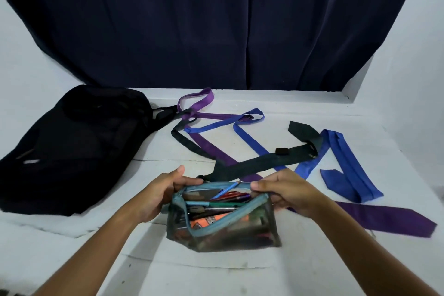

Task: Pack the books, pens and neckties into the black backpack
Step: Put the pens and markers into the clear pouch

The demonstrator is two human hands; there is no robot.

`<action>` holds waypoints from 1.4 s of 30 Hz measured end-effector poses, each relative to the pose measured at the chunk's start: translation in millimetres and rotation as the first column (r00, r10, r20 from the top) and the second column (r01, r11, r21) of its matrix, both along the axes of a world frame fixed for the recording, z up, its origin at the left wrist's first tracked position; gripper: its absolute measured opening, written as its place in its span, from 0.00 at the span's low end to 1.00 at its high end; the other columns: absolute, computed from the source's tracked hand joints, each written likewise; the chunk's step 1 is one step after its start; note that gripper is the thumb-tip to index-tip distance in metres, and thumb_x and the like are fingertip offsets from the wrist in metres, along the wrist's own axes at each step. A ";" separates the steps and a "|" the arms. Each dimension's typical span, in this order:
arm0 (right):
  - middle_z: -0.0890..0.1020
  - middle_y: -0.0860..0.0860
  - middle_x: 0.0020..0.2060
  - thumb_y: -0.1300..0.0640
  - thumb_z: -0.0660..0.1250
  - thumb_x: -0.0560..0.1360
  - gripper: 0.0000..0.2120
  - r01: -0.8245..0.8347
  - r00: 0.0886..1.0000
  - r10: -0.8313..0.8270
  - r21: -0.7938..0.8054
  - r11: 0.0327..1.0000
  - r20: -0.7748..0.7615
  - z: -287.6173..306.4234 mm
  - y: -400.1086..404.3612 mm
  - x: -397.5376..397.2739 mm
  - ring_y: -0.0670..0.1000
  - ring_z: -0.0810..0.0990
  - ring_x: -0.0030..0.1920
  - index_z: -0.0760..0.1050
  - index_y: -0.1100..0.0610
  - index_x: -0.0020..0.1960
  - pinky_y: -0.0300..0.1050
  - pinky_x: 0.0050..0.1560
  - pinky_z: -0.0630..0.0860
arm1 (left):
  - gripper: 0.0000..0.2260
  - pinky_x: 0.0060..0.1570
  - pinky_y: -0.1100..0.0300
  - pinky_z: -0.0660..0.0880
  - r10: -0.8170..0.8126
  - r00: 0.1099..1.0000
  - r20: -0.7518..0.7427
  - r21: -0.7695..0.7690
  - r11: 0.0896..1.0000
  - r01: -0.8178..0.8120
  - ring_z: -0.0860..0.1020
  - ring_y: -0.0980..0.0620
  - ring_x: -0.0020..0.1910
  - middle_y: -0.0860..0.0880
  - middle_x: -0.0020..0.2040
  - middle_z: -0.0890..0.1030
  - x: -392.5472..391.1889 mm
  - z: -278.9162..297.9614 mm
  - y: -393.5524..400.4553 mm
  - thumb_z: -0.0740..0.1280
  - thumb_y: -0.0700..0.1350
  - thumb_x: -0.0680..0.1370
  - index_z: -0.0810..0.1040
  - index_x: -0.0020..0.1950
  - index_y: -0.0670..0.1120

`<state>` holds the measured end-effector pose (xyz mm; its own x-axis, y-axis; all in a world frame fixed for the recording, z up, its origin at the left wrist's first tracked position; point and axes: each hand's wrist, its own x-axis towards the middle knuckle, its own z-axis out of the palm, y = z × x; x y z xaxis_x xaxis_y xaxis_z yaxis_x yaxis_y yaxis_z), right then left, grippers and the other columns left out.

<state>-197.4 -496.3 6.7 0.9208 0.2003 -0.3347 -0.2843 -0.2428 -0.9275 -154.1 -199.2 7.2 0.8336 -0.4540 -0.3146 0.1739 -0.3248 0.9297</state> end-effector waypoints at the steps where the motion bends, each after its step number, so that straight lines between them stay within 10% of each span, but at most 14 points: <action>1: 0.86 0.57 0.40 0.44 0.72 0.69 0.22 0.011 1.000 -0.011 -0.018 1.000 0.009 -3.5 6.7 -4.4 0.53 0.85 0.43 0.83 0.64 0.46 0.44 0.41 0.80 | 0.42 0.61 0.45 0.74 -0.033 0.999 0.011 0.003 0.999 0.033 0.81 0.43 0.58 0.46 0.57 0.84 -3.2 -0.4 5.8 0.65 0.81 0.55 0.84 0.57 0.54; 6: 0.86 0.55 0.41 0.40 0.68 0.68 0.23 0.097 0.993 -0.092 -0.073 0.993 0.073 -14.6 27.6 -17.7 0.58 0.84 0.49 0.85 0.60 0.46 0.52 0.53 0.79 | 0.29 0.43 0.66 0.75 -0.202 0.972 0.116 0.025 0.979 0.200 0.83 0.53 0.49 0.47 0.54 0.84 -16.6 5.6 29.6 0.67 0.71 0.67 0.84 0.56 0.51; 11: 0.86 0.52 0.44 0.39 0.61 0.70 0.22 0.083 0.988 -0.077 -0.046 0.995 0.137 -15.3 31.7 -32.1 0.51 0.83 0.50 0.85 0.54 0.48 0.45 0.50 0.78 | 0.11 0.51 0.61 0.77 -0.343 0.923 0.172 0.124 0.937 0.326 0.81 0.51 0.54 0.46 0.55 0.83 -18.1 8.9 48.2 0.71 0.53 0.71 0.84 0.50 0.51; 20: 0.81 0.49 0.40 0.36 0.55 0.71 0.25 0.081 0.951 0.023 -0.322 0.943 0.309 -11.9 22.2 -45.5 0.48 0.79 0.46 0.78 0.56 0.41 0.42 0.46 0.77 | 0.13 0.47 0.51 0.78 -0.531 0.697 0.482 0.501 0.820 0.278 0.76 0.52 0.41 0.53 0.39 0.79 -12.2 6.8 55.5 0.74 0.55 0.66 0.71 0.39 0.52; 28: 0.82 0.57 0.36 0.18 0.47 0.65 0.43 0.163 0.907 0.051 -0.461 0.872 0.418 -10.3 15.3 -50.4 0.54 0.80 0.41 0.80 0.55 0.36 0.50 0.42 0.77 | 0.11 0.39 0.52 0.78 -0.494 0.567 0.660 0.470 0.859 0.201 0.75 0.53 0.32 0.53 0.31 0.76 -1.9 2.9 64.6 0.72 0.55 0.67 0.72 0.35 0.53; 33: 0.78 0.44 0.30 0.25 0.48 0.73 0.41 0.273 0.754 0.096 -0.442 0.854 0.650 -5.9 12.7 -56.3 0.45 0.79 0.37 0.79 0.61 0.36 0.43 0.30 0.74 | 0.13 0.35 0.60 0.78 -0.407 0.456 0.792 0.379 0.912 0.155 0.78 0.57 0.31 0.57 0.31 0.79 -4.9 6.5 68.6 0.74 0.56 0.67 0.77 0.35 0.48; 36: 0.77 0.35 0.33 0.30 0.50 0.77 0.38 0.281 0.705 0.136 -0.451 0.847 0.696 -14.8 15.2 -56.7 0.41 0.80 0.40 0.80 0.61 0.38 0.38 0.32 0.75 | 0.16 0.36 0.58 0.79 -0.394 0.458 0.797 0.371 0.917 0.143 0.79 0.57 0.32 0.56 0.32 0.80 -4.3 -2.9 68.8 0.75 0.60 0.66 0.80 0.36 0.47; 42: 0.82 0.53 0.34 0.29 0.51 0.77 0.39 0.342 0.684 0.015 -0.339 0.877 0.729 -24.9 16.5 -52.2 0.51 0.81 0.39 0.80 0.64 0.38 0.50 0.32 0.77 | 0.13 0.41 0.61 0.81 -0.311 0.536 0.785 0.295 0.948 0.117 0.82 0.57 0.35 0.56 0.36 0.83 -4.3 -2.4 66.1 0.75 0.56 0.66 0.83 0.38 0.47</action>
<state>-249.6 -479.8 -18.3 0.9141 0.0286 0.4045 0.3201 -0.6631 -0.6766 -158.4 -133.1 4.8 0.6569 -0.6686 0.3487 -0.7218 -0.4239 0.5470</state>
